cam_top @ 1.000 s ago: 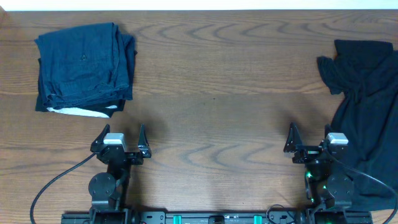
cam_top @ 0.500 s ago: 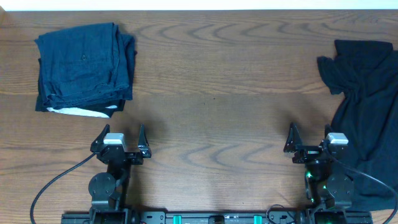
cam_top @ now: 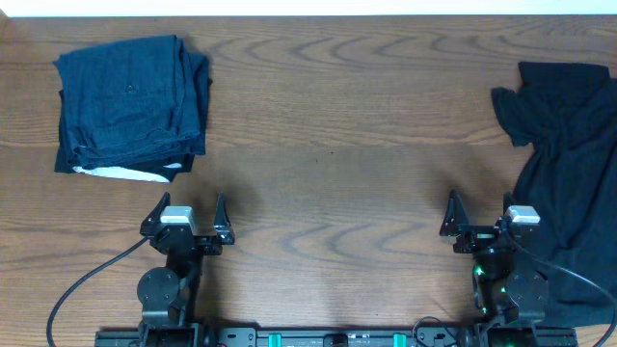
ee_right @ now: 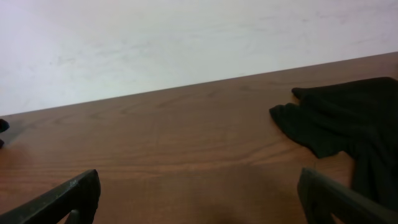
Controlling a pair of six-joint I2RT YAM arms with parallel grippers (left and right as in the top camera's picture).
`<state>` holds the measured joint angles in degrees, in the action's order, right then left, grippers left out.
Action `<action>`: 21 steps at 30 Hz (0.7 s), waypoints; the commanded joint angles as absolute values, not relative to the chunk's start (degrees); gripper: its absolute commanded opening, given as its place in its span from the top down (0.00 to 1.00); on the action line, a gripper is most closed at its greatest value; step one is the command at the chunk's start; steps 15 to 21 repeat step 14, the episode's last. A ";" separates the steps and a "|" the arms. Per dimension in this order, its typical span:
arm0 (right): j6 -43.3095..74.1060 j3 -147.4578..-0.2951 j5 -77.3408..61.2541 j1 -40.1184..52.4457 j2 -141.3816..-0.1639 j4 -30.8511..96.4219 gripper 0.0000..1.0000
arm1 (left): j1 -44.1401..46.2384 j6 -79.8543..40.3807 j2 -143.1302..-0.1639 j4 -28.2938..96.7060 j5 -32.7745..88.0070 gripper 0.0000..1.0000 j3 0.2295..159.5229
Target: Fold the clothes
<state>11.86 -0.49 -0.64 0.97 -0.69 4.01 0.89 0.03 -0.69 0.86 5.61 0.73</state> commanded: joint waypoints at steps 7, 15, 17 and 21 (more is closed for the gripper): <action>11.07 -0.32 -1.06 0.75 -0.34 4.12 0.01 | 1.10 0.36 -0.05 3.42 6.66 0.02 0.23; 11.07 -0.30 -1.06 0.75 -0.34 4.12 0.01 | 1.10 0.36 -0.05 3.42 6.66 0.02 0.23; 11.07 -0.30 -1.06 0.75 -0.34 4.12 0.01 | 1.10 0.36 -0.05 3.42 6.66 0.02 0.23; 11.07 -0.30 -1.06 0.75 -0.34 4.12 0.01 | 1.10 0.36 -0.05 3.42 6.66 0.02 0.23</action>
